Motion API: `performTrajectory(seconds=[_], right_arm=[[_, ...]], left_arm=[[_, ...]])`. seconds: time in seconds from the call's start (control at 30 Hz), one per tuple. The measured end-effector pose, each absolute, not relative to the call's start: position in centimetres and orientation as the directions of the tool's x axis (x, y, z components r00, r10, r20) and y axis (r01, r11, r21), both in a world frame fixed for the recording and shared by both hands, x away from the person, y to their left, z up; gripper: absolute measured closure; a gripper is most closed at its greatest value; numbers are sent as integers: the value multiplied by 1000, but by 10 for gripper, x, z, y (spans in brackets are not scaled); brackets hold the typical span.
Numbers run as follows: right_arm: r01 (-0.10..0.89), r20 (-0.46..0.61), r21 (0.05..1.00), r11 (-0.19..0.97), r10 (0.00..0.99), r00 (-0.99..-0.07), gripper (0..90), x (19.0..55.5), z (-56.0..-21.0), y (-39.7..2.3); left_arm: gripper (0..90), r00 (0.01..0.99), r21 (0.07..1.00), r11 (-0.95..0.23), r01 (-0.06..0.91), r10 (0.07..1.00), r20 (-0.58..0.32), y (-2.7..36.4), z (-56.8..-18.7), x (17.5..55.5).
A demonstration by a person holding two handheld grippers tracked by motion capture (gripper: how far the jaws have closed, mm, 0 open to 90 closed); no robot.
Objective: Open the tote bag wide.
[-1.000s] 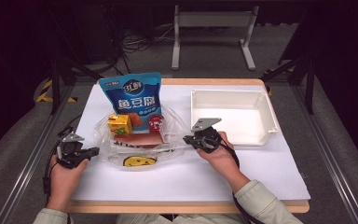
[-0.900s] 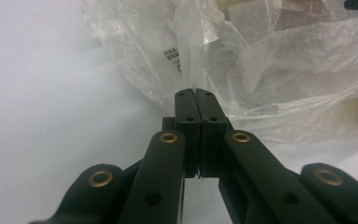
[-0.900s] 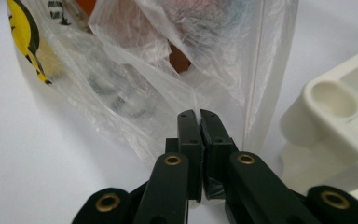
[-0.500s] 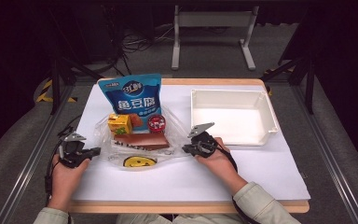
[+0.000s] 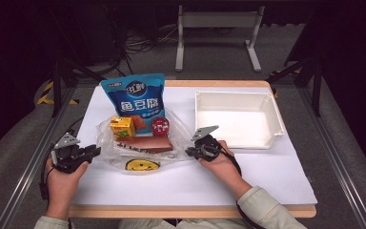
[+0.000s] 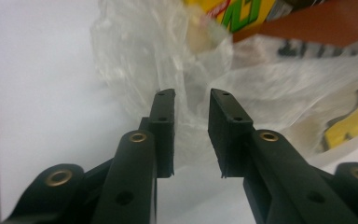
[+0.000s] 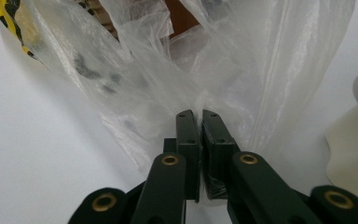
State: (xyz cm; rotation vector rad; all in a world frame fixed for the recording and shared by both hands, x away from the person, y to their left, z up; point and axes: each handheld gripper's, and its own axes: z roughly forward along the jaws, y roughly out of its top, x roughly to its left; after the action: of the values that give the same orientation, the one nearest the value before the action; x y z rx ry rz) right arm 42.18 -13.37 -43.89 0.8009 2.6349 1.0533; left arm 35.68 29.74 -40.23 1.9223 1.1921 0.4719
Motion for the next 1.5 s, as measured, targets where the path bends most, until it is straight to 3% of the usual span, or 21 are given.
performTrajectory(seconds=[0.2, 0.47, 0.93, 1.17, 1.4, 1.5], right_arm=[[413, 23, 686, 599, 549, -835, 862, 422, -439, -133], [413, 30, 688, 596, 546, -837, 855, 422, -439, -133], [403, 41, 699, 591, 530, -847, 836, 421, -438, -133], [401, 46, 709, 580, 529, -847, 834, 421, -435, -134], [397, 48, 711, 580, 523, -851, 837, 422, -434, -132], [395, 49, 711, 582, 519, -853, 839, 422, -434, -130]], left_arm=[[644, 582, 871, -224, 438, 809, -84, 282, -382, 345], [517, 682, 863, -279, 421, 725, -98, 258, -385, 364], [484, 734, 837, -311, 450, 662, -149, 258, -409, 396], [618, 744, 808, -356, 470, 652, -146, 258, -413, 394], [873, 750, 796, -379, 472, 647, -136, 265, -412, 387], [899, 754, 788, -392, 475, 644, -134, 268, -413, 383]])
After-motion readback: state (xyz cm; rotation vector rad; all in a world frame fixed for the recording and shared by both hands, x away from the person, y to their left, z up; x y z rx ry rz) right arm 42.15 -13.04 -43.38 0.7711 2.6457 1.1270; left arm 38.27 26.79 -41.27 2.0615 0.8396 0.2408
